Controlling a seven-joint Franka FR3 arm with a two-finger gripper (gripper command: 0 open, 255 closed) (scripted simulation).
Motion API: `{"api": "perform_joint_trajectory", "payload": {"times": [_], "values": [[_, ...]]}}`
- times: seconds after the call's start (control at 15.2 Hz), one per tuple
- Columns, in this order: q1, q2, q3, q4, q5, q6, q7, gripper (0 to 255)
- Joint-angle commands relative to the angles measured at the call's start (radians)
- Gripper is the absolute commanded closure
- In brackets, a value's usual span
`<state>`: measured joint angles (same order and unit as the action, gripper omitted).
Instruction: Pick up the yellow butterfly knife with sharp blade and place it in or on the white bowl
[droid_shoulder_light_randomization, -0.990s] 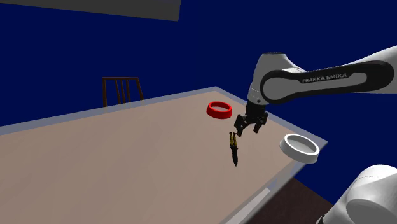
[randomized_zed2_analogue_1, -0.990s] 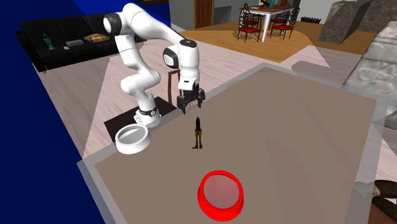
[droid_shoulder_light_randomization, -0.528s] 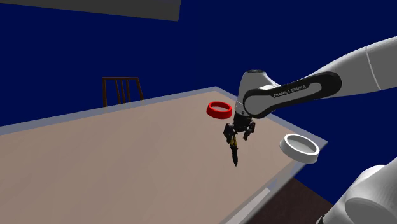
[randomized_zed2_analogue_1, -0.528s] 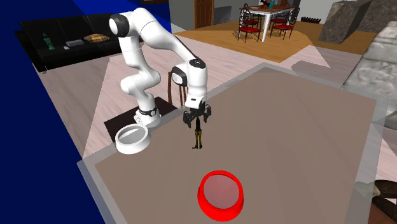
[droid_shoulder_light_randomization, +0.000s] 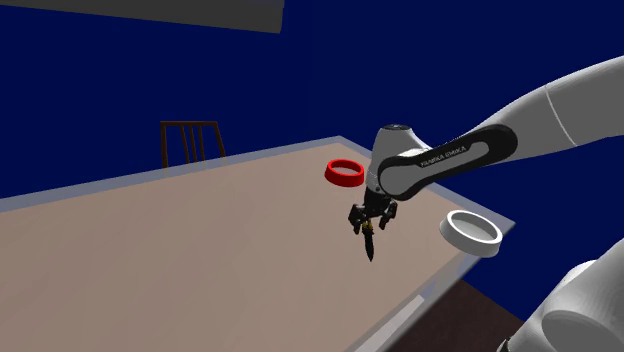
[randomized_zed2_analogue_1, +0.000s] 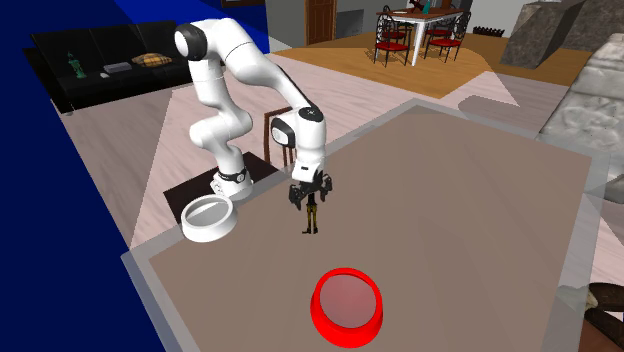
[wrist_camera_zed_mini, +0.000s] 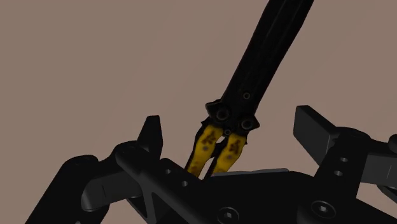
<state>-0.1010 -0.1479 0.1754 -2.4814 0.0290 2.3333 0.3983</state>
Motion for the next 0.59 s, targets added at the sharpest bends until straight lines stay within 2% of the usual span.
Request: {"api": "perform_joint_trajectory", "payload": {"times": [0.0, 0.33, 0.4, 0.53], "values": [[0.0, 0.003, 0.0, -0.001, -0.001, 0.004, 0.0, 0], [0.0, 0.003, 0.0, -0.001, -0.001, 0.004, 0.0, 0], [0.0, 0.003, 0.0, -0.001, -0.001, 0.004, 0.0, 255], [0.0, 0.003, 0.0, -0.001, -0.001, 0.004, 0.0, 255]]}}
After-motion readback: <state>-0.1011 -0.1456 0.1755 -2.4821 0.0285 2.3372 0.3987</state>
